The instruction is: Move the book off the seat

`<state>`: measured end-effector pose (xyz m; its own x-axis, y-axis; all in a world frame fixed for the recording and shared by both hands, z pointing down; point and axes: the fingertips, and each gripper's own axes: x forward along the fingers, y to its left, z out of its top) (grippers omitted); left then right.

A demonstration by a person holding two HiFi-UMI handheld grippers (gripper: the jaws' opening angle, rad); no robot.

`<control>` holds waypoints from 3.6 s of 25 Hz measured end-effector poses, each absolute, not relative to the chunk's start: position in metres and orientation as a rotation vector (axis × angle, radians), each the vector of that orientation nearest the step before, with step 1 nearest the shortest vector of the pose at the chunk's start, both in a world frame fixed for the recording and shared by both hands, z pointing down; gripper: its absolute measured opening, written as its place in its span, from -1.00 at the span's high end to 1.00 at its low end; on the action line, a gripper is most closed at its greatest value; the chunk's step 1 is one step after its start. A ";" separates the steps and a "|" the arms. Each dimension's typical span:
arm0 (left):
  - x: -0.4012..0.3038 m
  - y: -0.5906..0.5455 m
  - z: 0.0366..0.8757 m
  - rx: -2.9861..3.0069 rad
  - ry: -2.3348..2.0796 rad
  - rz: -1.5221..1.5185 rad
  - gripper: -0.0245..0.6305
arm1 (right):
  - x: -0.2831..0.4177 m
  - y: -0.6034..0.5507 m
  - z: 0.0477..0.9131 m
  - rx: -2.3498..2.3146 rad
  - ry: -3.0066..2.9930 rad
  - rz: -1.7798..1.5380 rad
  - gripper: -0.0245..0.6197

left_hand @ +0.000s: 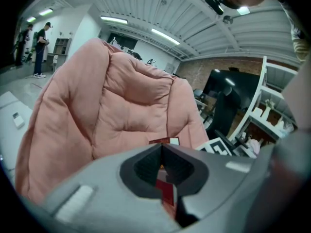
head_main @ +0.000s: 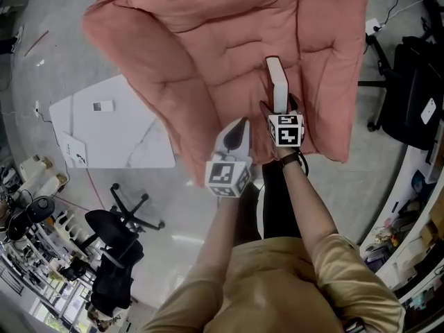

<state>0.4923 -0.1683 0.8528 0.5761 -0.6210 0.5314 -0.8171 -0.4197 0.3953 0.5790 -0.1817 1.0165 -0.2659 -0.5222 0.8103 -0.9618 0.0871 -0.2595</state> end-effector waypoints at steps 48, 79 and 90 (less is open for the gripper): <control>0.438 -0.079 0.642 2.384 -1.171 0.235 0.92 | 0.569 -0.097 0.729 1.740 -2.196 1.155 0.26; 0.348 0.021 0.375 2.760 -1.403 -0.051 0.92 | 0.485 0.033 0.390 1.921 -2.596 0.331 0.26; 0.280 0.026 0.345 2.657 -1.750 -0.098 0.92 | 0.420 0.013 0.358 1.678 -2.848 0.245 0.26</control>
<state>0.2800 0.0258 0.3445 0.3940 -0.9161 -0.0740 -0.9187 -0.3950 -0.0008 0.4205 0.0134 0.3575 -0.4765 -0.8761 -0.0737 -0.8506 0.4806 -0.2133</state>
